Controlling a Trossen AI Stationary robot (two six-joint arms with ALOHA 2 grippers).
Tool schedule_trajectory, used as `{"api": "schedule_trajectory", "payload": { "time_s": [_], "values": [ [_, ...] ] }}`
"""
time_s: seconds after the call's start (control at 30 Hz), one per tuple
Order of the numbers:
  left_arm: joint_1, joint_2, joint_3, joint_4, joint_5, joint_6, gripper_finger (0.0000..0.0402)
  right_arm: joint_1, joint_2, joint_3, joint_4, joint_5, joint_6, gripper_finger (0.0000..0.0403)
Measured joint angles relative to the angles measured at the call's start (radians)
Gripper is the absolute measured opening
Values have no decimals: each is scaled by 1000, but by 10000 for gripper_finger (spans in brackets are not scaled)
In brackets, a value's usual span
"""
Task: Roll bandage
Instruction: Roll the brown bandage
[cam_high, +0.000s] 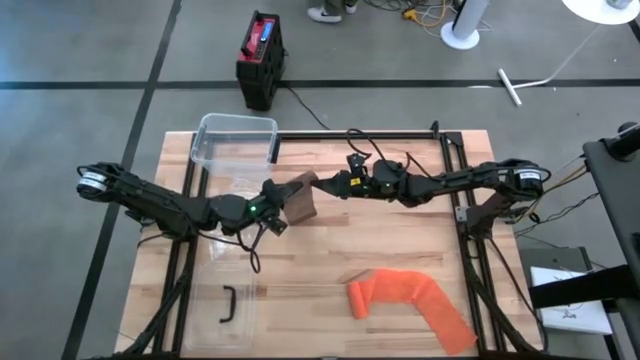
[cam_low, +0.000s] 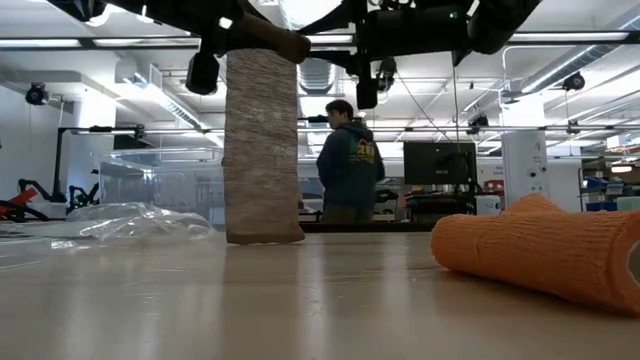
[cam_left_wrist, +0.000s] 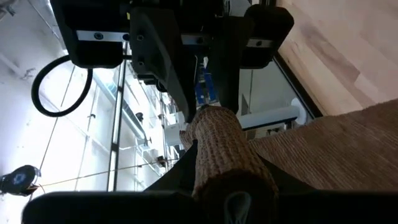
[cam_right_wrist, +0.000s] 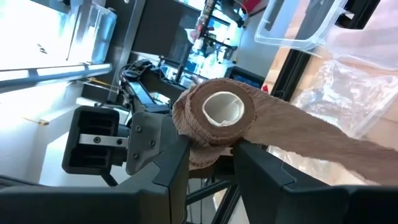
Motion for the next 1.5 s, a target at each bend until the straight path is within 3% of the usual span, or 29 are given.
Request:
{"api": "schedule_trajectory", "payload": {
  "time_s": [0.43,0.7,1.5],
  "values": [
    [2,19,7,0,23,-22,52,-6,37,33,-2,-1,-39,119],
    [-11,17,7,4,6,-44,52,-10,33,33,6,18,-102,22],
    [-79,16,1,3,-77,-46,52,-9,26,28,3,40,-119,20]
  ]
}}
